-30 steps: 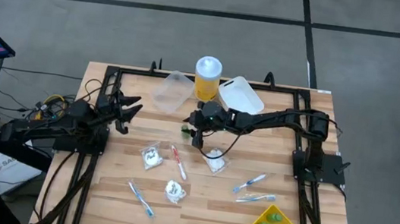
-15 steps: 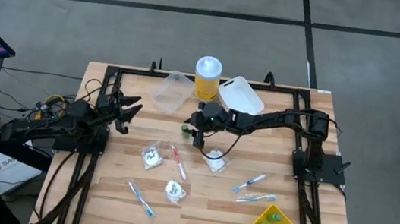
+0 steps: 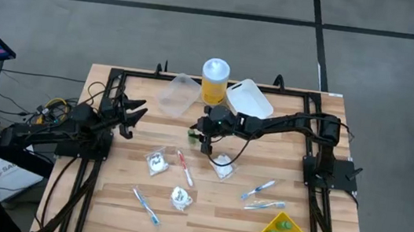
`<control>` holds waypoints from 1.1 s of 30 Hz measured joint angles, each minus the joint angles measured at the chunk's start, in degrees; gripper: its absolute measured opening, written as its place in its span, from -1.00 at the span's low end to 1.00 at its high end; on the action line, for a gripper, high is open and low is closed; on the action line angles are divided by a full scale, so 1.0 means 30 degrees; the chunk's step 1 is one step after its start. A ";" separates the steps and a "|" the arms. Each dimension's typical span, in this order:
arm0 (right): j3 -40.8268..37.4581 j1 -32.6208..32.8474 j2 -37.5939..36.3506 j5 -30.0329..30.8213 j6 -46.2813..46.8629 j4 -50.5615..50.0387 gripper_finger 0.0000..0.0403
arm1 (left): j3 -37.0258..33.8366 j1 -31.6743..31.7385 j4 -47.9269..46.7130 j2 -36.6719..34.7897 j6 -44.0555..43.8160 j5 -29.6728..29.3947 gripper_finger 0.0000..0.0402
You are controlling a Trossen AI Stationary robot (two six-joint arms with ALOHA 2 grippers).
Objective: Pick & Place Travel size toiletries
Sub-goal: Put the shampoo into the yellow bin
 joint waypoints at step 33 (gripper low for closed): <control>0.1192 0.0731 -0.6051 -0.0330 0.2216 -0.3213 -0.57 | -0.0003 0.0007 0.0272 0.0233 0.0000 0.0410 -0.23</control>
